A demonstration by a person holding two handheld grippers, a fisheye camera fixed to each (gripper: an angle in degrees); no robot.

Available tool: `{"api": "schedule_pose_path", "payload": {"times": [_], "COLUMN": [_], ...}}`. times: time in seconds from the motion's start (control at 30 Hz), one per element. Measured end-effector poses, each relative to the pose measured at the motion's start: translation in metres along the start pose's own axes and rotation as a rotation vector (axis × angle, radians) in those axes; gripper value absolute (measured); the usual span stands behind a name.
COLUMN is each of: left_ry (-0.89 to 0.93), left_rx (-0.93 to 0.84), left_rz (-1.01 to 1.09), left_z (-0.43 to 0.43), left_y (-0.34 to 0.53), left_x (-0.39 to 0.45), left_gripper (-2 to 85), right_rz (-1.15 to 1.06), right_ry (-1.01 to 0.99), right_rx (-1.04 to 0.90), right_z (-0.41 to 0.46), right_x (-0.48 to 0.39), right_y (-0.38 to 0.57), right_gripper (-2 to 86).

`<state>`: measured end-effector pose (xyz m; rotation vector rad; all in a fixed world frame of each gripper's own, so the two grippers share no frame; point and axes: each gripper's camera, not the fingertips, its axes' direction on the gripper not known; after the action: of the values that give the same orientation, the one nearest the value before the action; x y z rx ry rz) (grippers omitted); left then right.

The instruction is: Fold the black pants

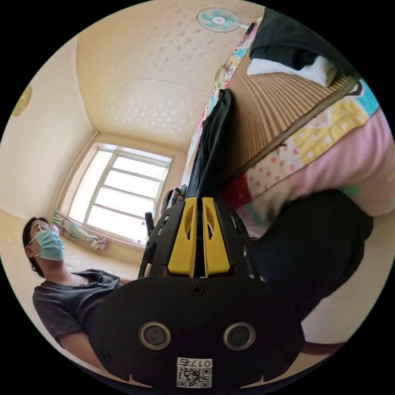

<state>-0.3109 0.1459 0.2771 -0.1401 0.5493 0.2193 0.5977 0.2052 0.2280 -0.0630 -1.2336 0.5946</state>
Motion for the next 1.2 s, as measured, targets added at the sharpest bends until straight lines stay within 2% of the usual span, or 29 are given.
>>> {"api": "schedule_pose_path", "payload": {"times": [0.07,0.17,0.3,0.43,0.6,0.83,1.03,1.2], "left_ry": [0.030,0.115,0.253,0.207,0.312,0.154,0.257,0.360], "left_rx": [-0.040,0.015,-0.085,-0.033,-0.064,-0.095,-0.069,-0.127], "left_rz": [-0.077,-0.200,-0.165,-0.130,-0.200,-0.132,-0.136,0.014], "left_z": [0.027,0.030,0.054,0.063,0.083,0.091,0.101,0.102], "left_y": [-0.001,0.011,0.021,0.033,0.025,0.005,0.012,0.013], "left_x": [-0.009,-0.021,-0.001,0.012,-0.005,0.022,0.015,0.032], "left_gripper": [-0.8,-0.9,-1.0,-1.0,-1.0,-1.0,-1.0,-0.9], "right_rz": [0.046,0.049,-0.009,-0.089,-0.196,-0.196,-0.201,-0.254], "right_ry": [0.116,0.060,0.109,0.110,0.093,0.015,0.010,-0.009], "right_rx": [0.020,0.088,0.120,0.107,0.084,0.080,0.079,0.049], "right_z": [-0.021,-0.046,-0.062,-0.062,-0.055,-0.033,-0.024,-0.015], "right_x": [0.006,0.008,-0.009,-0.035,-0.064,-0.062,-0.061,-0.071], "right_y": [0.000,-0.001,-0.004,-0.004,0.000,0.006,0.019,0.028], "right_gripper": [2.9,2.8,2.8,2.8,2.9,3.0,3.0,2.9]}}
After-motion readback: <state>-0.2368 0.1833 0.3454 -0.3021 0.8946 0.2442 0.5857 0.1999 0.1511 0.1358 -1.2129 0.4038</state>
